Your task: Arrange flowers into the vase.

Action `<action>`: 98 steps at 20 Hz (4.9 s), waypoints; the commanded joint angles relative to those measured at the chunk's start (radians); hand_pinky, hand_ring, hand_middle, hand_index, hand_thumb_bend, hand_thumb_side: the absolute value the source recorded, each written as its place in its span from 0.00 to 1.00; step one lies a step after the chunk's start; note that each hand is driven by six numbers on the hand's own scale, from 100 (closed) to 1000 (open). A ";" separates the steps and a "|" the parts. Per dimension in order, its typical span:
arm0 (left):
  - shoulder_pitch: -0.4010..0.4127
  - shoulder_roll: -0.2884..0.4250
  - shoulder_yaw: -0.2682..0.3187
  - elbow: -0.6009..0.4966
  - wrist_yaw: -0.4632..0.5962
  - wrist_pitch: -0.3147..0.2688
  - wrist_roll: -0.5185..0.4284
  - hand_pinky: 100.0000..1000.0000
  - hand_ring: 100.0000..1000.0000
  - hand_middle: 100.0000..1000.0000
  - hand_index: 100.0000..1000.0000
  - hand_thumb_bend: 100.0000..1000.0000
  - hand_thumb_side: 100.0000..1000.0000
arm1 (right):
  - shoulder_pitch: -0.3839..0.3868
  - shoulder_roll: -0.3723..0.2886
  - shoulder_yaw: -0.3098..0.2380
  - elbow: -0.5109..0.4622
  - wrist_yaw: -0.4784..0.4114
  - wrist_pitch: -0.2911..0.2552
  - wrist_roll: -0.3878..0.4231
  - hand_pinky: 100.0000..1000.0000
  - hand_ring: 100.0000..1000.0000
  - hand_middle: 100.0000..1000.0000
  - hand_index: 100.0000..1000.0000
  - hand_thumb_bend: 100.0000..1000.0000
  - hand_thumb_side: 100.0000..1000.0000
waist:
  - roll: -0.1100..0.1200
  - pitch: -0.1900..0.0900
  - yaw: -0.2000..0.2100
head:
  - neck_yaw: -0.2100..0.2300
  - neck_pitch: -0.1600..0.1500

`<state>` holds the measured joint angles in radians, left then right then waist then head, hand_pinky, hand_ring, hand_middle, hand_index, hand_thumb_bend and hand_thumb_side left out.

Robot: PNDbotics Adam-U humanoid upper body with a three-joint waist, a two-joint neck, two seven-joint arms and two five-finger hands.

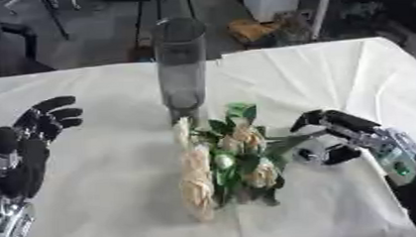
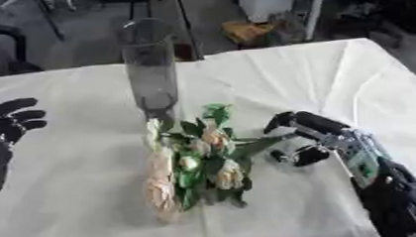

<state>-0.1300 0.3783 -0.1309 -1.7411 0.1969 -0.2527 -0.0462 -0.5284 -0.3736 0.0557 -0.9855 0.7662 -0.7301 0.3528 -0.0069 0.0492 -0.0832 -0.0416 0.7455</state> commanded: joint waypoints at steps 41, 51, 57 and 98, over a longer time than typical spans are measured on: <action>-0.015 0.004 0.004 -0.010 -0.001 -0.002 -0.004 0.74 0.73 0.75 0.78 0.83 0.97 | 0.009 0.020 -0.021 -0.029 0.097 0.031 -0.063 0.78 0.77 0.71 0.78 0.26 0.16 | 0.004 -0.002 0.007 | -0.007 -0.007; -0.016 0.002 0.004 -0.009 -0.001 -0.002 -0.004 0.74 0.73 0.75 0.78 0.84 0.97 | 0.009 0.032 -0.028 -0.040 0.116 0.040 -0.084 0.77 0.77 0.70 0.78 0.26 0.16 | 0.004 -0.002 0.009 | -0.008 -0.007; -0.017 0.002 0.004 -0.008 0.000 -0.002 -0.004 0.74 0.73 0.75 0.78 0.84 0.97 | 0.006 0.040 -0.031 -0.054 0.115 0.043 -0.091 0.77 0.76 0.70 0.78 0.26 0.17 | 0.004 -0.003 0.008 | -0.008 -0.009; -0.017 -0.003 0.004 -0.005 0.000 -0.002 -0.003 0.74 0.73 0.74 0.78 0.84 0.97 | -0.012 0.111 -0.035 -0.046 0.201 0.066 -0.124 0.71 0.73 0.66 0.78 0.20 0.22 | 0.006 0.000 0.014 | -0.012 -0.006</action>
<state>-0.1336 0.3690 -0.1309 -1.7351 0.1969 -0.2518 -0.0477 -0.5199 -0.2573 0.0293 -1.0227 0.9574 -0.6653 0.2352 -0.0015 0.0563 -0.0702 -0.0537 0.7444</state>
